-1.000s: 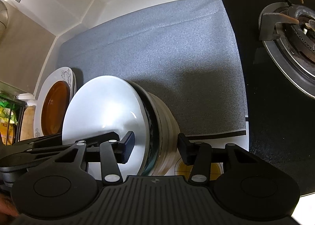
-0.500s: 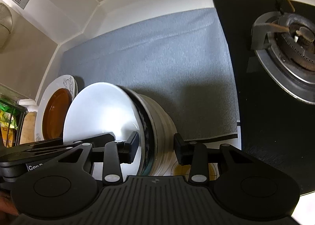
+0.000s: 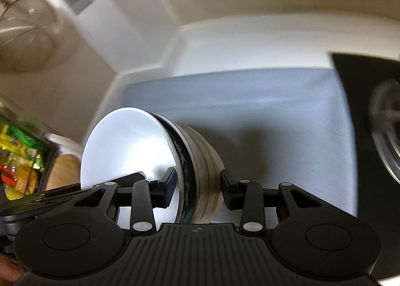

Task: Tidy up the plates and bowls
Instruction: 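Carry the bowl stack over the brown plate on the plate stack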

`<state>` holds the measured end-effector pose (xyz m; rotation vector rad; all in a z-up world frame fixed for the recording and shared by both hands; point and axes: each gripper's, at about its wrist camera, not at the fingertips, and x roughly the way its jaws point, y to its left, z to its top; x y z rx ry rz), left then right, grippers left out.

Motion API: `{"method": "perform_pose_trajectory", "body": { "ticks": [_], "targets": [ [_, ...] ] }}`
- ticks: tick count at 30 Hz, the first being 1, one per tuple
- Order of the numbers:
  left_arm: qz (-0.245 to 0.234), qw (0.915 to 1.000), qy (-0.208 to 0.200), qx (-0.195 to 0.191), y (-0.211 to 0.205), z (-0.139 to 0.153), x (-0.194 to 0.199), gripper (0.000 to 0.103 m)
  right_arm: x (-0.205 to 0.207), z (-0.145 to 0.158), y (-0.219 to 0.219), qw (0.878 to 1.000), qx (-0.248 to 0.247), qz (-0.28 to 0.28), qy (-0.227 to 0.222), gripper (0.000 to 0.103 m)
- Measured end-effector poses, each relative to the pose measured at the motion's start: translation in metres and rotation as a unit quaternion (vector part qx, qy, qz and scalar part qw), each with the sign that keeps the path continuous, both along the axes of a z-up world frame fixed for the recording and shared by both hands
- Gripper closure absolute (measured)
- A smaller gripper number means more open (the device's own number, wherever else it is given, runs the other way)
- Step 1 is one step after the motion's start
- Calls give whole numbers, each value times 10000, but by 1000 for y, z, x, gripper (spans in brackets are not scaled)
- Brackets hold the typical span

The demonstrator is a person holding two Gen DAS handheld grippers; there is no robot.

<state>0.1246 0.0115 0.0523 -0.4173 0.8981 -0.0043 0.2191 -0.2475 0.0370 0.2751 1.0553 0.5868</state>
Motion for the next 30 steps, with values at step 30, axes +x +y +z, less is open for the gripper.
{"method": "perform_pose_trajectory", "body": {
  "ticks": [30],
  "targets": [
    [616,9967,502,-157,122,-61,6,61,18,-43,153,9975,-217,475,483,64]
  ]
}}
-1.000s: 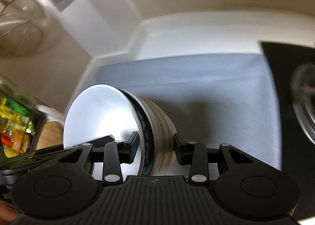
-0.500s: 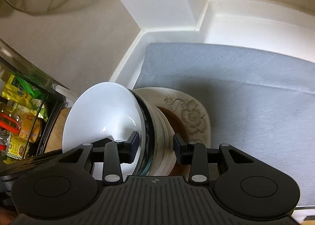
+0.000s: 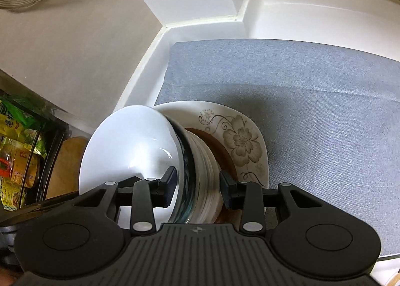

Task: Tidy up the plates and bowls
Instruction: 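Carry the bowl stack over the brown plate on the plate stack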

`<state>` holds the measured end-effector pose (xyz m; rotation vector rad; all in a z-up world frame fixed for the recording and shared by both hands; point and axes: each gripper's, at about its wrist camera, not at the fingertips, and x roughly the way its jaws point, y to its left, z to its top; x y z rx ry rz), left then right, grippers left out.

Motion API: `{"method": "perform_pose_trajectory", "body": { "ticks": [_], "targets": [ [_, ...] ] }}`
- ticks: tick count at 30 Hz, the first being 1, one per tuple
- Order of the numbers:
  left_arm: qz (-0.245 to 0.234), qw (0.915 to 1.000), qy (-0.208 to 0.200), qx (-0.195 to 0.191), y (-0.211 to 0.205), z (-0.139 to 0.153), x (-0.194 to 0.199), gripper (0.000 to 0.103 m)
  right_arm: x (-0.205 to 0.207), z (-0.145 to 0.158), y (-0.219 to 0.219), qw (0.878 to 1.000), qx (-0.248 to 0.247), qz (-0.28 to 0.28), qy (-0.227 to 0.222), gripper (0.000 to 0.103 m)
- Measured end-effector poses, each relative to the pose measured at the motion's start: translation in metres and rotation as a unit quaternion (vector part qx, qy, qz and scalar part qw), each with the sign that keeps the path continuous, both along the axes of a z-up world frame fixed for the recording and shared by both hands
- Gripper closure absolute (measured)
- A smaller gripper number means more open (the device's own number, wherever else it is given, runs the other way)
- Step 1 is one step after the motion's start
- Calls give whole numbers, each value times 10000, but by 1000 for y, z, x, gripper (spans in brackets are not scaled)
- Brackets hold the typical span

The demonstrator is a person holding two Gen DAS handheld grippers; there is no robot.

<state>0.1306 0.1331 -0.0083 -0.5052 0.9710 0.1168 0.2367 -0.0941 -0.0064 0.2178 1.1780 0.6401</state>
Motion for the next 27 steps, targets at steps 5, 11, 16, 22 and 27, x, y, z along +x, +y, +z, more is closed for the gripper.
{"method": "perform_pose_trajectory", "body": {
  "ticks": [5,11,16,22,27],
  "targets": [
    [-35,10000,-39,-37,2,0,-2,61,-1,1,-1,10000,14,-57,-11,64],
    [-184,9993,-248,224,-1,8,-6,59,-8,4,-4,9998,-28,-183,-69,62],
    [-200,9978,-600,219,3,18,-19,51,-19,14,-10,9993,-196,-217,-219,61],
    [-126,9941,-1076,-37,12,29,-47,46,-36,34,-26,9974,-222,-324,-602,55],
    [-42,9887,-1477,-251,29,37,-64,47,-47,42,-37,9951,-108,-597,-777,55]
  ]
}}
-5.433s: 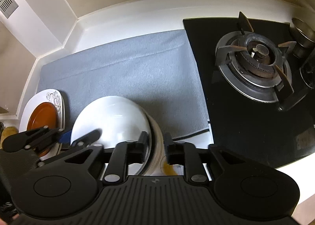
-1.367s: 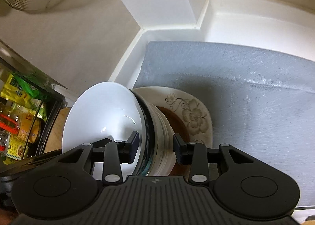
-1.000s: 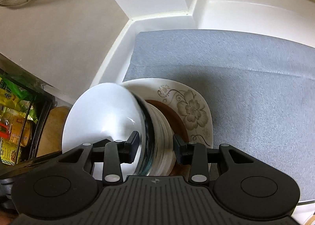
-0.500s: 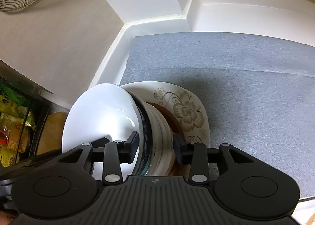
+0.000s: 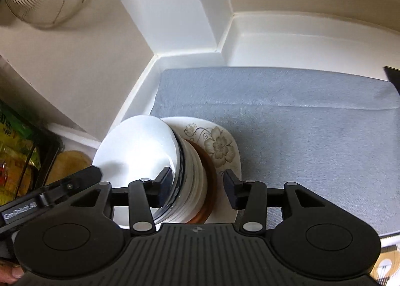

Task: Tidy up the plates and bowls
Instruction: 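Carry the bowl stack over the brown plate on the plate stack, then lower the bowl stack onto the brown plate and open both grippers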

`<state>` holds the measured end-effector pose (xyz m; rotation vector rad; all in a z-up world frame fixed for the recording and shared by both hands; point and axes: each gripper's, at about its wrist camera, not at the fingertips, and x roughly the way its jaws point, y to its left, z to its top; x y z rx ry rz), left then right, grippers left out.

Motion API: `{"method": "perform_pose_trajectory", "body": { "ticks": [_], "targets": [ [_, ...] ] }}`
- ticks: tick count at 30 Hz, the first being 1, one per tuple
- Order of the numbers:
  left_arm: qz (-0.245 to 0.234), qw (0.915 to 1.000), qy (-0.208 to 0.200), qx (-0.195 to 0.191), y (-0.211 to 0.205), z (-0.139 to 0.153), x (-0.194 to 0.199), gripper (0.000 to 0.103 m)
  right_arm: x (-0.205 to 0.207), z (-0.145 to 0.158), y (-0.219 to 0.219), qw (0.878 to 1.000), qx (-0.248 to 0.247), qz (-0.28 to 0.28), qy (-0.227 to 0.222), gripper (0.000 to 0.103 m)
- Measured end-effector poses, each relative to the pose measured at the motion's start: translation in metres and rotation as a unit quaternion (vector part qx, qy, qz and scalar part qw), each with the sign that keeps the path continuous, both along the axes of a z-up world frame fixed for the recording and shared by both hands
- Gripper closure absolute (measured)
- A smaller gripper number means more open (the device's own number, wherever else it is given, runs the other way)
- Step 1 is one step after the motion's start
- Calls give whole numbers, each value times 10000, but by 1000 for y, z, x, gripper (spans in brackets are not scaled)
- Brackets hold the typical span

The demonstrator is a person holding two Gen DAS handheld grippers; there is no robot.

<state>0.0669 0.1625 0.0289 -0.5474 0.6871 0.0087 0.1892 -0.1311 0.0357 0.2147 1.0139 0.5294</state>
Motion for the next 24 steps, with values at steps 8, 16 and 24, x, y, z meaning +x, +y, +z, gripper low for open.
{"method": "perform_pose_trajectory", "body": {
  "ticks": [8,16,24],
  "targets": [
    [291,9993,204,-151,40,-26,-1,94,-14,-4,-36,9958,542,-704,-201,70],
    [386,9962,728,-279,50,-60,27,91,3,-53,-35,9919,558,-1041,475,71],
    [108,9954,876,-371,48,-75,44,83,13,-87,-30,9857,782,-1120,992,71]
  ]
}}
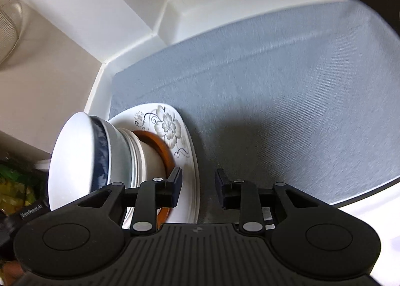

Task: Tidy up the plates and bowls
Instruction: 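Lower the bowl stack onto the brown plate and open both grippers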

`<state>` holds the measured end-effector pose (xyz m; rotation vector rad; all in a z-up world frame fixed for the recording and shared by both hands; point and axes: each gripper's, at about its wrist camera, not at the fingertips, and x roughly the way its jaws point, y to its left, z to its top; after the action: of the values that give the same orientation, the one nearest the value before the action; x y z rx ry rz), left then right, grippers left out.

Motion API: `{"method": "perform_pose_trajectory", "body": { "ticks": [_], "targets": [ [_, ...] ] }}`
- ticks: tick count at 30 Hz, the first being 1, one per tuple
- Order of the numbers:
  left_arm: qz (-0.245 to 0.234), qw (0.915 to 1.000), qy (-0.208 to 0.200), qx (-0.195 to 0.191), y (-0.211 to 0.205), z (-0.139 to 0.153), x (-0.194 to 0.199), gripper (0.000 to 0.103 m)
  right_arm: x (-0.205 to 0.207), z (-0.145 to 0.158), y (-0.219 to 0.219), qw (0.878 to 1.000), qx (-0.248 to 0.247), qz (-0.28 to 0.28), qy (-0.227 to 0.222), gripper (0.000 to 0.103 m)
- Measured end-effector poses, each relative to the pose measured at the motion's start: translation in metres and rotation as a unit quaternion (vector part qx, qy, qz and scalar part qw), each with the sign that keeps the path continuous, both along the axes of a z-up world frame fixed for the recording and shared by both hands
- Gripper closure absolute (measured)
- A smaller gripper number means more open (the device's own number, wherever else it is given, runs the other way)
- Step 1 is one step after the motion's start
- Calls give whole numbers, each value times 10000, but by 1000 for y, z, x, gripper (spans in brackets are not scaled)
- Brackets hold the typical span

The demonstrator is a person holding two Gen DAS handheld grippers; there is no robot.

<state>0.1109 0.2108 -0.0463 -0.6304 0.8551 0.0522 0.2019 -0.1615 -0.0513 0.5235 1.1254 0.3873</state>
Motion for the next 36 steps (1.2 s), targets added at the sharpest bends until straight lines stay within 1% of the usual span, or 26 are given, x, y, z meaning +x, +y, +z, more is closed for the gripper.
{"method": "perform_pose_trajectory", "body": {
  "ticks": [3,5,6,7,11,14,17,21,22,26,28,30,33,36],
  "targets": [
    [-178,9998,-11,11,-5,-3,4,84,1,-9,2,9998,175,40,105,71],
    [-240,9996,-14,170,-11,-2,7,85,2,-14,5,9995,285,91,140,79],
    [-265,9993,-16,248,-14,-2,8,86,2,-15,6,9994,298,121,116,85],
    [-269,9991,-8,329,-16,-1,9,88,2,-14,8,9995,267,148,58,85],
    [-287,9979,35,588,-32,2,11,88,-1,-14,7,9995,255,204,-35,86],
    [-351,9970,50,685,-50,2,15,88,-2,-12,1,9996,200,161,-66,86],
    [-452,9963,44,728,-71,2,21,88,-4,-13,-15,9998,200,20,-63,85],
    [-647,9956,-9,671,-104,-1,33,88,-7,-14,-44,9996,124,-228,-54,85],
    [-714,9953,-25,649,-115,-1,38,88,-6,-14,-52,9994,141,-300,-116,85],
    [-990,9929,-91,656,-155,-4,52,88,-3,-14,-92,9976,-40,-659,-217,88],
    [-1120,9911,-159,700,-176,-6,62,88,2,-14,-113,9964,-45,-820,-218,90],
    [-1194,9899,-190,740,-195,-7,67,88,8,-16,-130,9959,-117,-861,-258,90],
    [-1338,9878,-220,771,-214,-9,80,88,20,-18,-147,9948,-140,-970,-290,90],
    [-1418,9875,-167,667,-222,-10,89,88,25,-20,-163,9937,-154,-1073,-288,89]
  ]
}}
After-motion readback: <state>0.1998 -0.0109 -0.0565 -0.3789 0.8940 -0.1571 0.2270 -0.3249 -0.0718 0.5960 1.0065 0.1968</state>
